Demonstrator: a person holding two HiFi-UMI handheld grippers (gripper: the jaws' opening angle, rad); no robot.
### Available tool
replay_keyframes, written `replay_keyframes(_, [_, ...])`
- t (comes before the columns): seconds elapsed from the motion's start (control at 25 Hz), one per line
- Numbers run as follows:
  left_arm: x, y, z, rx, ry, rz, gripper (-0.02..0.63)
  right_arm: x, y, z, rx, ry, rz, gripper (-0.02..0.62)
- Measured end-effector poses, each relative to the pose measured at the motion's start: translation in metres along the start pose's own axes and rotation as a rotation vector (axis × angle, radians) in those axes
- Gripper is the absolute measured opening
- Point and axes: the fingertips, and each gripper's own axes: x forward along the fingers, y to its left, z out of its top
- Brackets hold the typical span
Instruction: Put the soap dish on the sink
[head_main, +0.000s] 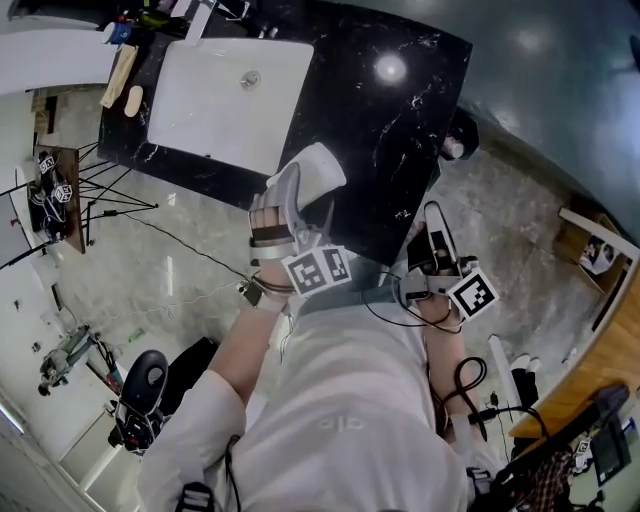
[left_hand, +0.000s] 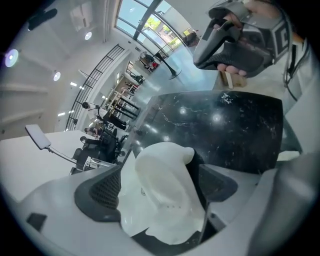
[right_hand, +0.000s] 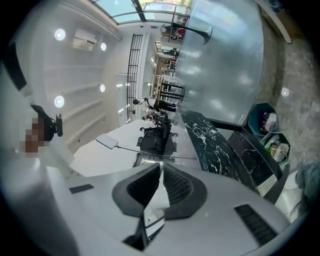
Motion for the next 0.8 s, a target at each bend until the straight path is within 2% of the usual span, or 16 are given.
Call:
replay_keyframes(0.32, [-0.007, 0.004, -0.003, -0.133, -0.022, -0.020, 0.476, 0.008, 0.012, -0.002, -0.014, 0.012, 0.020, 0.035])
replay_keyframes(0.64, [-0.045, 0.044, -0.034, -0.517, -0.047, -0.030, 0.476, 0.033, 0.060, -0.026, -0.095, 0.098, 0.092, 0.035])
replay_keyframes(0.72, [-0.060, 0.056, -0.050, -0.608, -0.044, -0.008, 0.476, 0.045, 0.077, -0.038, -0.114, 0.140, 0.124, 0.035])
replay_keyframes(0.8, [-0.077, 0.066, -0.071, -0.666, -0.024, 0.039, 0.476, 0.057, 0.093, -0.055, -0.138, 0.195, 0.154, 0.035])
